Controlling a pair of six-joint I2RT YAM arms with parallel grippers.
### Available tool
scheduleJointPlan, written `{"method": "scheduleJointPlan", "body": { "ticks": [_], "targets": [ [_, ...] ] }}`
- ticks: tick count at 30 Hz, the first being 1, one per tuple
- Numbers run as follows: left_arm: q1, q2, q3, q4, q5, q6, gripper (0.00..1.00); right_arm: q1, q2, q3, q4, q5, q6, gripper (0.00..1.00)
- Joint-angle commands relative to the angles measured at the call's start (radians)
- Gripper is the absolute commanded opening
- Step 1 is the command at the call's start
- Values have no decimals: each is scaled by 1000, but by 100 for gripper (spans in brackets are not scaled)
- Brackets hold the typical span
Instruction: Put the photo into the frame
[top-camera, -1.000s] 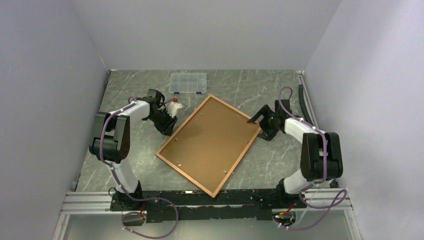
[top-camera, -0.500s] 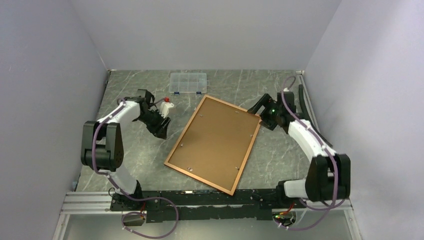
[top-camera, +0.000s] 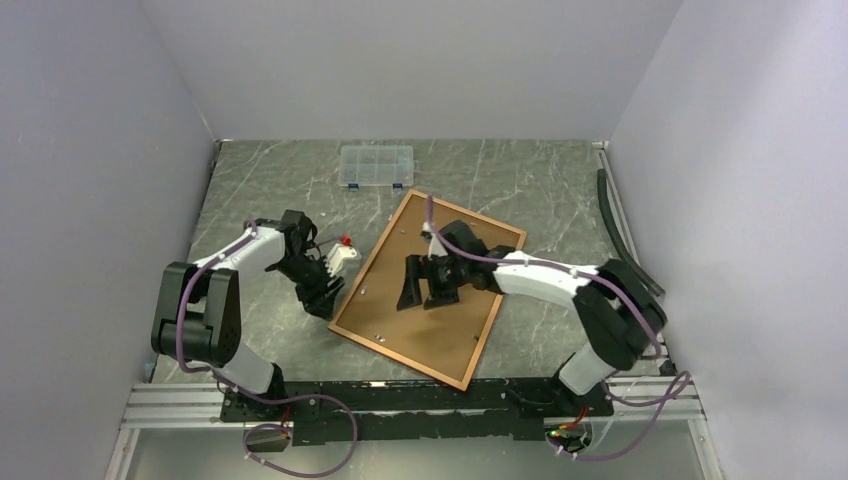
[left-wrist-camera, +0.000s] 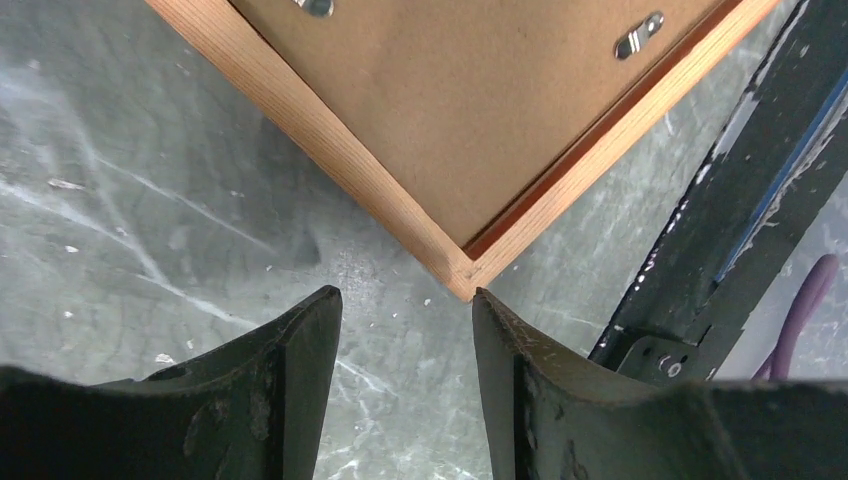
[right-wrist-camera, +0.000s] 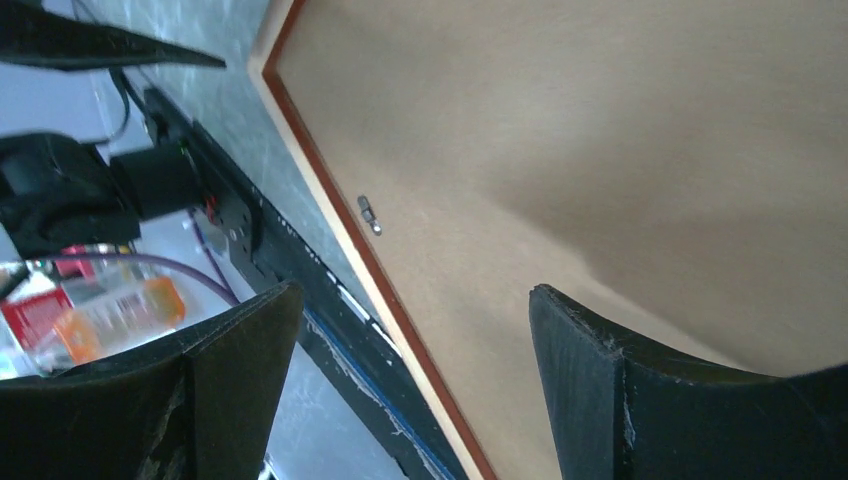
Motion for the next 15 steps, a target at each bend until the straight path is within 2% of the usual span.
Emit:
{"method": "scheduleJointPlan", "body": {
  "ticks": [1, 6, 15],
  "targets": [
    [-2, -39, -36, 29, -27, 74, 56, 92, 95, 104, 105, -78, -73, 87],
    [-4, -26, -60, 67, -47, 66, 55, 130, 212, 150, 132, -146, -96, 87],
    [-13, 14, -72, 107, -66, 40, 53, 187, 346, 219, 140, -168, -123, 85]
  ]
}}
